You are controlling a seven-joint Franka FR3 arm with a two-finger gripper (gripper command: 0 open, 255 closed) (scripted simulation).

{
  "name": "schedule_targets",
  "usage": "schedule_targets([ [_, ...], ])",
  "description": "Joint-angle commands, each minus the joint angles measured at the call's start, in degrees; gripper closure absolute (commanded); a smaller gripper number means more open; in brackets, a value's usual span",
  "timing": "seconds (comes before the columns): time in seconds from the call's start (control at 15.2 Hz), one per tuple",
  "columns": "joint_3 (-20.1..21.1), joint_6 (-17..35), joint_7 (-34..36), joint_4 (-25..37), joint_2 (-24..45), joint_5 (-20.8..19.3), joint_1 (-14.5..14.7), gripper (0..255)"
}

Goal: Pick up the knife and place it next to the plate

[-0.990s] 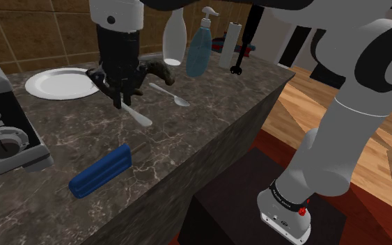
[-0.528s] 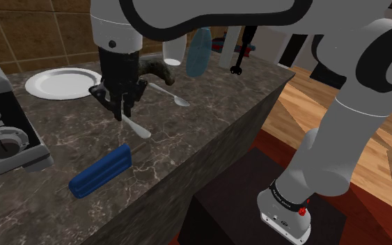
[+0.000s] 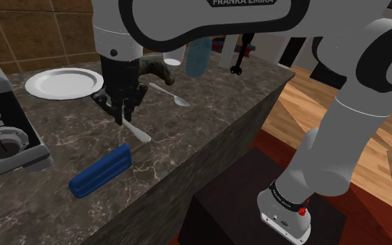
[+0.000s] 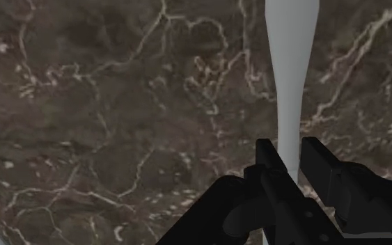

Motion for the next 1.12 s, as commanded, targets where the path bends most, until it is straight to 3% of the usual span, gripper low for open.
schedule_targets([
  [0.0,0.0,0.0,0.0,0.0,0.0,0.0,0.0,255],
  [0.07,0.0,0.0,0.0,0.0,0.0,0.0,0.0,255],
  [0.13,0.0,0.0,0.0,0.0,0.0,0.0,0.0,0],
  [0.46,0.0,0.0,0.0,0.0,0.0,0.0,0.0,0],
  [0.73,0.1,-7.4,0.1,7.8,0.4,-0.2,0.2,0],
  [1.06,0.1,-7.4,0.1,7.8,0.4,-0.2,0.2,0],
])
